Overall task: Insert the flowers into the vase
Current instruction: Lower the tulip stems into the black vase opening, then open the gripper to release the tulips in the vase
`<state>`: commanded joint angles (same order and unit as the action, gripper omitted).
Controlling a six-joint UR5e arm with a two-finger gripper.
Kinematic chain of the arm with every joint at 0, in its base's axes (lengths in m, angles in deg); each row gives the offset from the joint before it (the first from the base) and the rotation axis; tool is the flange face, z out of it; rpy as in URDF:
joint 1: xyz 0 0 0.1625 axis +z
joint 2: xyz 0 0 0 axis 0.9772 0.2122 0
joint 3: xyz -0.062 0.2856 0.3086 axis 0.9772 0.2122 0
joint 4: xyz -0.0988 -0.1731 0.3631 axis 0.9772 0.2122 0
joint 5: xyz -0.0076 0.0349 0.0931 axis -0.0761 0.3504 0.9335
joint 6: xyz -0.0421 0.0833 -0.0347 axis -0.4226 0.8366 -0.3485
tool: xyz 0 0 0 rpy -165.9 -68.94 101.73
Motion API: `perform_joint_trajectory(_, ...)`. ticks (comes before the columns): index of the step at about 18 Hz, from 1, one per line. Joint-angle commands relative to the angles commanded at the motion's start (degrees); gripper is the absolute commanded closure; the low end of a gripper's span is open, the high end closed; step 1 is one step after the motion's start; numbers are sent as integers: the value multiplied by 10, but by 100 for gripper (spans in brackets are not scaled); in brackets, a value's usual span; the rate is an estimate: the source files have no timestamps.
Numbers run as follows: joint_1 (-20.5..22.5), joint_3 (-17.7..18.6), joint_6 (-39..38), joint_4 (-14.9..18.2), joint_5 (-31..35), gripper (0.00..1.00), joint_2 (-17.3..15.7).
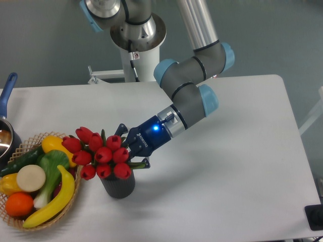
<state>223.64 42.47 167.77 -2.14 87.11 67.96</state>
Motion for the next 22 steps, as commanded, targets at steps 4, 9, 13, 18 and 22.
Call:
perform_joint_trajectory(4, 1, 2, 12, 0, 0, 57, -1)
perform_joint_trajectory(9, 3, 4, 13, -1, 0, 46, -1)
perform_joint_trajectory(13, 3, 5, 18, -1, -1, 36, -1)
perform_joint_trajectory(18, 4, 10, 43, -1, 0, 6, -1)
perform_joint_trajectory(22, 4, 10, 44, -1, 0, 1, -2)
